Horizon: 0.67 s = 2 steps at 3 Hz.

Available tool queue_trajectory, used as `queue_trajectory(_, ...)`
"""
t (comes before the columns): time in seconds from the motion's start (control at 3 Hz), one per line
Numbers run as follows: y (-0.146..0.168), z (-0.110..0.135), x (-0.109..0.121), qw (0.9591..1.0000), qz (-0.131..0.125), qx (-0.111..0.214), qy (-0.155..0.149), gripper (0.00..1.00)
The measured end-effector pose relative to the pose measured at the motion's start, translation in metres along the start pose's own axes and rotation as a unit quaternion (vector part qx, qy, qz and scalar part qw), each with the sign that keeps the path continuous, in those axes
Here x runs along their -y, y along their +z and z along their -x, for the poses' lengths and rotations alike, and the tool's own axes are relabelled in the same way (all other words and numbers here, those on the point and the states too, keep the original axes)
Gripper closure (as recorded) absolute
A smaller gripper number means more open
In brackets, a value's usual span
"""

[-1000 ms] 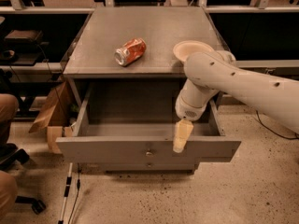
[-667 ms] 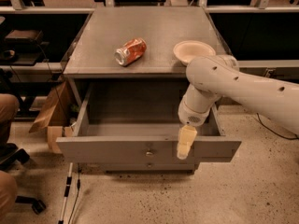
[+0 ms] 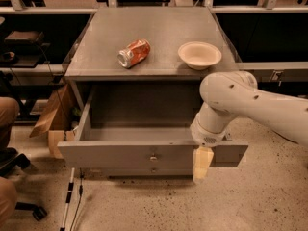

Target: Open top drawer

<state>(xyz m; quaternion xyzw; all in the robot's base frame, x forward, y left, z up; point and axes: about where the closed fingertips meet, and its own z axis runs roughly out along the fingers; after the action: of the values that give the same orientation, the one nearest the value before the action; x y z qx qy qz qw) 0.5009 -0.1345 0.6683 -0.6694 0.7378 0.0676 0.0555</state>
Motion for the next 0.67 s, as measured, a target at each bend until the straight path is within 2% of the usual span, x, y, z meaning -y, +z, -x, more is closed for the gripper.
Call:
queue_trajectory(0.33,0.0144,-0.017,-0.0199,0.9998,0.011,0.001,-0.018,0.0)
queue_trajectory(0.67,0.0144,-0.0171,-0.0199,0.9998,0.011,0.001,-0.018,0.0)
